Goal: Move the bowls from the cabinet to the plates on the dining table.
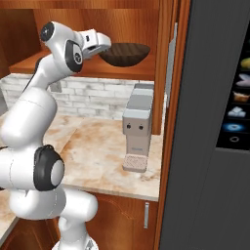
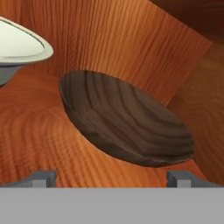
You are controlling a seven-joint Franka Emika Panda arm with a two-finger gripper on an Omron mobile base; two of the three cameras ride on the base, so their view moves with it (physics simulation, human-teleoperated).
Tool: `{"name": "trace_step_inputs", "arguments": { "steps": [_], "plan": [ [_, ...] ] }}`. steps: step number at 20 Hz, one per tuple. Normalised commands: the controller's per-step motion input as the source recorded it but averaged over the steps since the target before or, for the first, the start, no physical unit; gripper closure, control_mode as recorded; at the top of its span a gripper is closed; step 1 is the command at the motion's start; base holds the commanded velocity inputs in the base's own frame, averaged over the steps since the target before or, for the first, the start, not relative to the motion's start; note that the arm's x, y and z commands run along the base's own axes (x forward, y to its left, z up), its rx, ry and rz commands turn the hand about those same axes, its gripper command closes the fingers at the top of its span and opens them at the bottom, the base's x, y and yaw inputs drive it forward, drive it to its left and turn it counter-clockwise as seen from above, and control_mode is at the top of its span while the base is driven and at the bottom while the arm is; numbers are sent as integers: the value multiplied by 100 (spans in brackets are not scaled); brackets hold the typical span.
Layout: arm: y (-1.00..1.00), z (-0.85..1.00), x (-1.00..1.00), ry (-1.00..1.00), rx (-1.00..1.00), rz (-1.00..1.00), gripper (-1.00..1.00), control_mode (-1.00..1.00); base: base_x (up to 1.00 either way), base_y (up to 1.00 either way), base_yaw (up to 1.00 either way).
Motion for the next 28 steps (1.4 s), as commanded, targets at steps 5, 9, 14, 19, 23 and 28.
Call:
{"name": "trace_step_inputs", "arguments": {
  "steps": [5, 9, 14, 19, 23, 28],
  "plan": [
    [-3, -8, 31, 0, 0, 0, -100, -100, 0, 0, 0],
    [-2, -13, 31, 1, 0, 1, -100, -100, 0, 0, 0],
    [-3, -9, 27, 0, 0, 1, -100, -100, 0, 0, 0],
    [-1, -7, 30, 0, 0, 1, -100, -100, 0, 0, 0],
    [-2, -6, 30, 0, 0, 1, -100, -100, 0, 0, 0],
    [-3, -1, 29, 0, 0, 0, -100, -100, 0, 0, 0]
  ]
}}
